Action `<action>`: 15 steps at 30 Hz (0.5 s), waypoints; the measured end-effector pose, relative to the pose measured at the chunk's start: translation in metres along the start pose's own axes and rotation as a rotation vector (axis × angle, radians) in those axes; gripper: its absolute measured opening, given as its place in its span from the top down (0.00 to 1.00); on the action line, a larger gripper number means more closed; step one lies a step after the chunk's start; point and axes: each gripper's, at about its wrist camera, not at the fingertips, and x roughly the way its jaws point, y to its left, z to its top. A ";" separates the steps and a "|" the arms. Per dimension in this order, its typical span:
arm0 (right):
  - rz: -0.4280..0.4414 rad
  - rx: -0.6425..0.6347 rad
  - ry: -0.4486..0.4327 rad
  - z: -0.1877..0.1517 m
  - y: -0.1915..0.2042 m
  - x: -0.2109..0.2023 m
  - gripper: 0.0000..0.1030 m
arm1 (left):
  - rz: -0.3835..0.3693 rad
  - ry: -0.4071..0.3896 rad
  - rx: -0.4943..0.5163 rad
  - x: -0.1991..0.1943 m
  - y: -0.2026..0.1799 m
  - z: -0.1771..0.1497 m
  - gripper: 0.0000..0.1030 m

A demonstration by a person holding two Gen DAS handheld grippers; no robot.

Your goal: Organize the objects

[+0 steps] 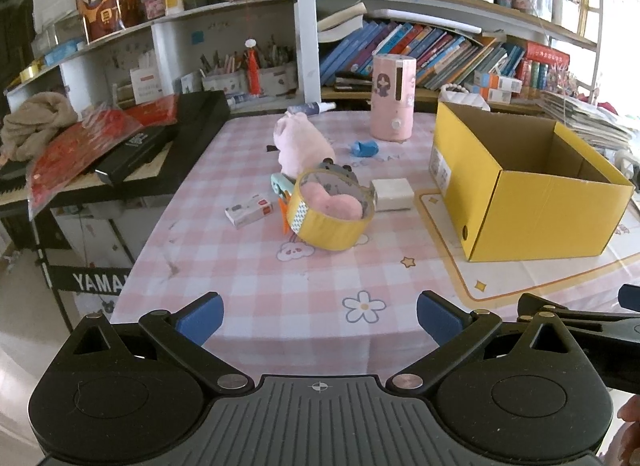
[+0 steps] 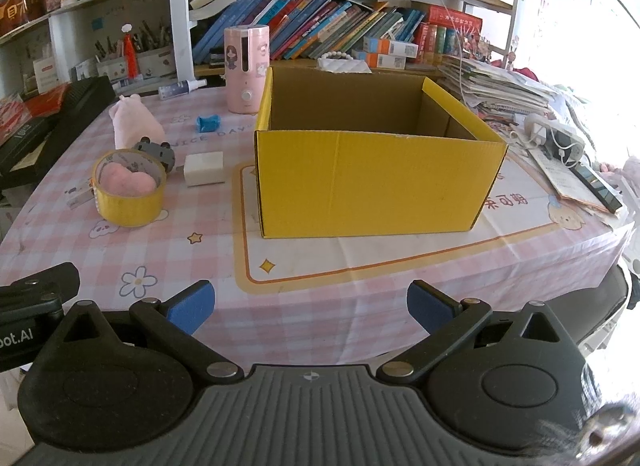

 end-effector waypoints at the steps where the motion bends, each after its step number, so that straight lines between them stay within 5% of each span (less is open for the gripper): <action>1: 0.000 -0.001 -0.001 0.000 0.000 0.000 0.00 | 0.005 0.007 0.003 0.001 0.000 0.000 0.00; 15: 0.030 0.035 -0.059 0.004 0.008 -0.005 0.00 | 0.003 0.003 0.020 -0.004 0.014 0.001 0.00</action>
